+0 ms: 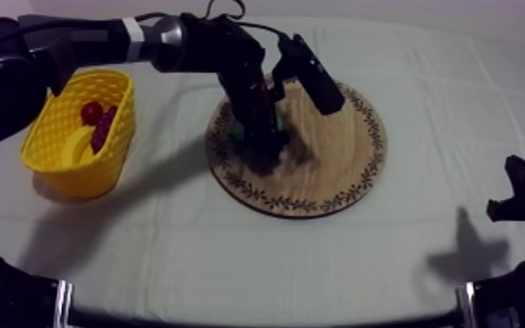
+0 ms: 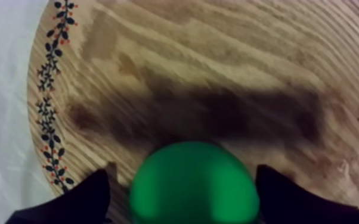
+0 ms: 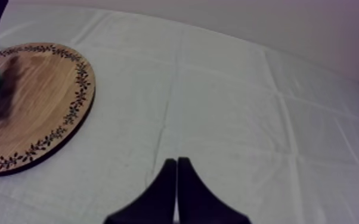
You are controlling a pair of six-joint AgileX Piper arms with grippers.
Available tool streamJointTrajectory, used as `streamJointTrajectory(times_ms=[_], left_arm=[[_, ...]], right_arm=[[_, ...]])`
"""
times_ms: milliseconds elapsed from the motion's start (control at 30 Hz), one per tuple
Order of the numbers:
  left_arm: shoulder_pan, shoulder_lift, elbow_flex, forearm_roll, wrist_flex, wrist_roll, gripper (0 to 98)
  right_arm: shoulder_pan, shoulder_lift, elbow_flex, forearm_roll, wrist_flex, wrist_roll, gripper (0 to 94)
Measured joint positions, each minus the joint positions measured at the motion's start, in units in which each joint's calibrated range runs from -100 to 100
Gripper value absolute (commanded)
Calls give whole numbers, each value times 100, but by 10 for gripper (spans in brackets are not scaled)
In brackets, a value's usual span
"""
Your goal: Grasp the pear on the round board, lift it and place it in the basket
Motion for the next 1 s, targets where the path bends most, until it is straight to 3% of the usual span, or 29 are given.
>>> streamJointTrajectory(times_ms=[300, 567, 1000], left_arm=[[-37, 0, 88, 0, -180, -42, 625], [-90, -32, 134, 18, -313, -21, 582], [-191, -870, 439, 30, -89, 72, 591]], right_arm=[[0, 0, 0, 0, 0, 0, 3], [0, 0, 0, 0, 0, 0, 3], [0, 0, 0, 0, -7, 0, 3]])
